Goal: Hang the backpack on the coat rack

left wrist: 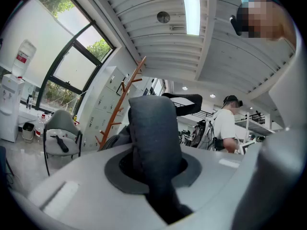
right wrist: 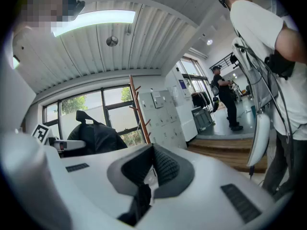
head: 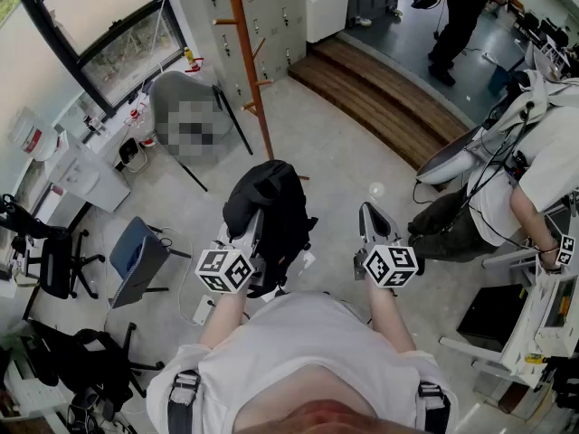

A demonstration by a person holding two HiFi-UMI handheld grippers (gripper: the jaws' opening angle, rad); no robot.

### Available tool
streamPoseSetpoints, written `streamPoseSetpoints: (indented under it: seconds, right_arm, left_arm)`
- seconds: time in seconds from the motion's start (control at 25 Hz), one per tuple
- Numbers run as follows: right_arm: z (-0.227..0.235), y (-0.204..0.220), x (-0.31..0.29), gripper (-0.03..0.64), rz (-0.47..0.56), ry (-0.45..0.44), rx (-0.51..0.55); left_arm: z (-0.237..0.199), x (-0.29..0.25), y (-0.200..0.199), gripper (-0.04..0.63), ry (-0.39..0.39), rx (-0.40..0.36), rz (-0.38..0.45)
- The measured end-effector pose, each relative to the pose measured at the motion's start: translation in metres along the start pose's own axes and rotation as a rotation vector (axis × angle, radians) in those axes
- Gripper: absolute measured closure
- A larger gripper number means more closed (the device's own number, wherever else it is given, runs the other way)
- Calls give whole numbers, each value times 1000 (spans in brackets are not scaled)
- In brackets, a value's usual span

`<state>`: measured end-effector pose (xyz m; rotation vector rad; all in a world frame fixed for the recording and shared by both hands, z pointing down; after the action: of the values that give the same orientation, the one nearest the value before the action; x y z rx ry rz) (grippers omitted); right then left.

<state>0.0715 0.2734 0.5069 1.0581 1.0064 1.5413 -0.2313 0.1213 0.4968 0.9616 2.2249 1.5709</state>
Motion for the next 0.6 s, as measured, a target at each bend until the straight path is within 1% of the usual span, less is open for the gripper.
streamPoseSetpoints:
  seconds: [0.44, 0.6]
  right_arm:
    - [2, -1, 3, 607, 4, -5, -8]
    - [3, -2, 3, 607, 29, -36, -37]
  left_arm:
    - [6, 5, 1, 520, -7, -2, -2]
    - [8, 8, 1, 520, -21, -6, 4]
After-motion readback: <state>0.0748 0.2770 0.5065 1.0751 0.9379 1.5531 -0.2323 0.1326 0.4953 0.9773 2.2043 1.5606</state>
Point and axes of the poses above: the fingertips, and each gripper's own axes: x backward along the fingers, z to its right, y out of its underside, the point moved 9 cm from there along x, backward along the fingers, and after that the axes turned 15 degrees about z, right-handed, at the moved point
